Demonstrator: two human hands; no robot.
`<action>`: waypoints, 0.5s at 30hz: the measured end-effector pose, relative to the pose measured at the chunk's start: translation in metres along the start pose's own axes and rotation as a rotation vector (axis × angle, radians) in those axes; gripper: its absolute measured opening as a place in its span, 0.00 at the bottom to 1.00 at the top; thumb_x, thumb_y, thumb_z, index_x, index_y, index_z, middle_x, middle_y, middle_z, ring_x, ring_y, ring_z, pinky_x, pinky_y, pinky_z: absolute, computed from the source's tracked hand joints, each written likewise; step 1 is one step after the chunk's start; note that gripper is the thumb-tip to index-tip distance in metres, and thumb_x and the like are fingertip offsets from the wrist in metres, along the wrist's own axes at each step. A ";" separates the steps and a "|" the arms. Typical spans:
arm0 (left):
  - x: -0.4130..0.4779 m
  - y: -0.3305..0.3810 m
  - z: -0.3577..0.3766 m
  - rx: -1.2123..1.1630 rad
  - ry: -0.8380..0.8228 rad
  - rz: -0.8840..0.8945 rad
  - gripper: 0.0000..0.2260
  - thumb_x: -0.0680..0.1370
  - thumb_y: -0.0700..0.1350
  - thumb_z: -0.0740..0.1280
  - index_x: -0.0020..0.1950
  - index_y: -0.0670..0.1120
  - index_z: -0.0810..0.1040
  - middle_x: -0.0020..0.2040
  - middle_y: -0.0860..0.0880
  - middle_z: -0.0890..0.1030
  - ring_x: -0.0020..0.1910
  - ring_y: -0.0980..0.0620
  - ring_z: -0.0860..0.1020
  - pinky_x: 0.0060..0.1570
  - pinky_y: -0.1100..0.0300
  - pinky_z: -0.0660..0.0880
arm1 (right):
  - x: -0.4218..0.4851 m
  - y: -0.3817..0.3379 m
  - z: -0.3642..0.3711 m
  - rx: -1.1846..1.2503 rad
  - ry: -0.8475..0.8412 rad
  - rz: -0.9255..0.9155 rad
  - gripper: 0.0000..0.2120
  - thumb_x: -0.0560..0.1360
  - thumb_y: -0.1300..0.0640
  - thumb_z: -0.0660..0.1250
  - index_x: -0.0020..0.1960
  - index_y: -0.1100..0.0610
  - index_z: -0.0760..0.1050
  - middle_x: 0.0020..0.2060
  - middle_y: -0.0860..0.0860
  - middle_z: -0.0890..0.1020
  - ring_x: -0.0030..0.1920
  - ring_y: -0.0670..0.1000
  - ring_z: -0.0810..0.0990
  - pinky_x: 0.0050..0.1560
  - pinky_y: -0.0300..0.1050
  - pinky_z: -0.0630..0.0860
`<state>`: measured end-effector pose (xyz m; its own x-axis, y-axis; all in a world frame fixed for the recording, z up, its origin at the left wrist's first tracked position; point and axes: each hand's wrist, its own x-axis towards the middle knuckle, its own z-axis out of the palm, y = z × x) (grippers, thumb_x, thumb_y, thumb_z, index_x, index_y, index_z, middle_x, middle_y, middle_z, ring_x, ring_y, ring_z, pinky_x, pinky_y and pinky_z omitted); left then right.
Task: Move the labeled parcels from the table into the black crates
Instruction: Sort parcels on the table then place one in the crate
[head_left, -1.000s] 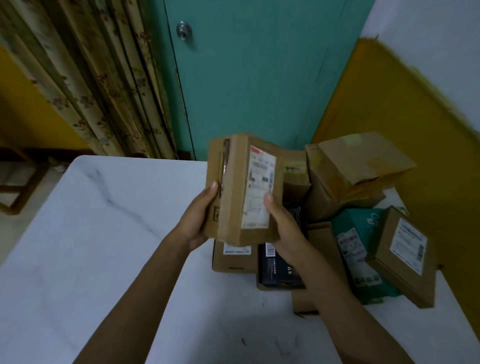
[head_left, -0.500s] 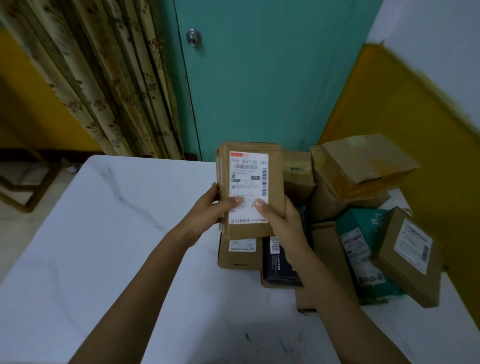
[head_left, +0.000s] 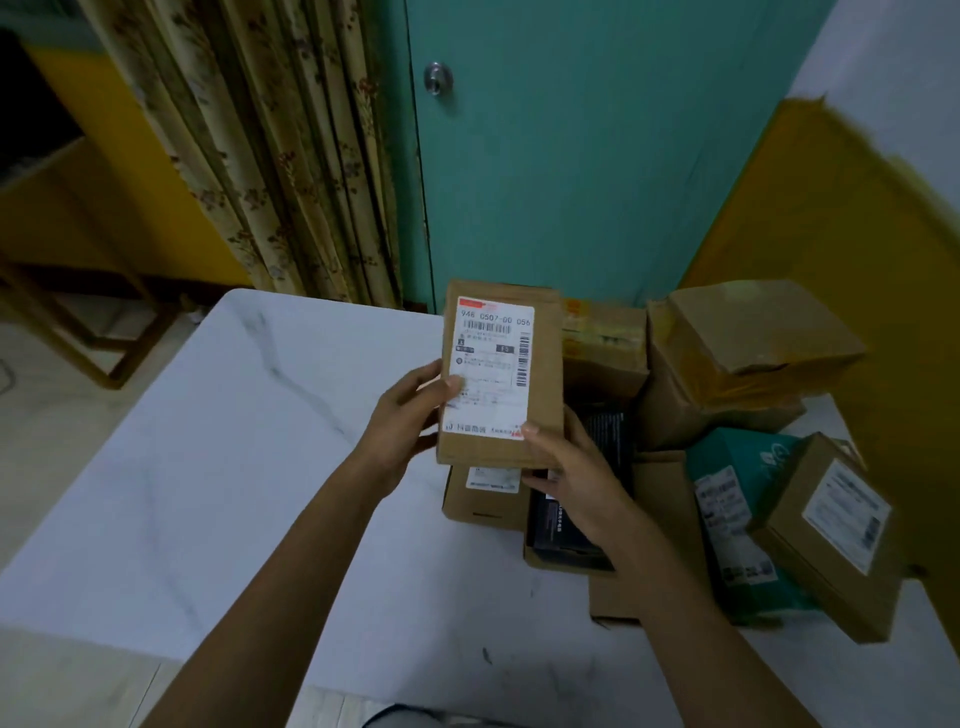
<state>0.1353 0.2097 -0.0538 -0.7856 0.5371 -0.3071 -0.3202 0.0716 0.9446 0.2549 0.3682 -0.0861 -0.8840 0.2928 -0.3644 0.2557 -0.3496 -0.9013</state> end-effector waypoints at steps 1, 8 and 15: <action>-0.003 -0.001 0.000 -0.018 -0.002 0.028 0.18 0.78 0.49 0.65 0.68 0.52 0.72 0.55 0.52 0.83 0.53 0.50 0.82 0.48 0.55 0.80 | -0.001 0.002 -0.001 0.014 -0.015 -0.018 0.36 0.66 0.47 0.75 0.71 0.39 0.64 0.62 0.44 0.78 0.62 0.50 0.77 0.64 0.58 0.73; -0.018 0.000 0.002 -0.103 -0.065 0.132 0.28 0.71 0.50 0.68 0.72 0.51 0.68 0.63 0.51 0.79 0.60 0.48 0.79 0.52 0.53 0.79 | -0.007 -0.003 -0.004 0.127 -0.066 -0.146 0.37 0.66 0.61 0.75 0.71 0.47 0.65 0.59 0.49 0.81 0.59 0.50 0.80 0.51 0.43 0.79; -0.026 0.009 -0.001 -0.126 -0.128 0.150 0.29 0.72 0.48 0.67 0.73 0.54 0.66 0.66 0.53 0.76 0.63 0.48 0.77 0.53 0.52 0.79 | -0.010 -0.010 -0.002 0.179 -0.079 -0.192 0.33 0.65 0.63 0.72 0.66 0.45 0.68 0.58 0.49 0.82 0.58 0.50 0.81 0.49 0.41 0.79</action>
<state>0.1523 0.1959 -0.0376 -0.7582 0.6370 -0.1396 -0.2748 -0.1180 0.9542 0.2619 0.3704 -0.0744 -0.9392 0.3011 -0.1652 0.0136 -0.4481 -0.8939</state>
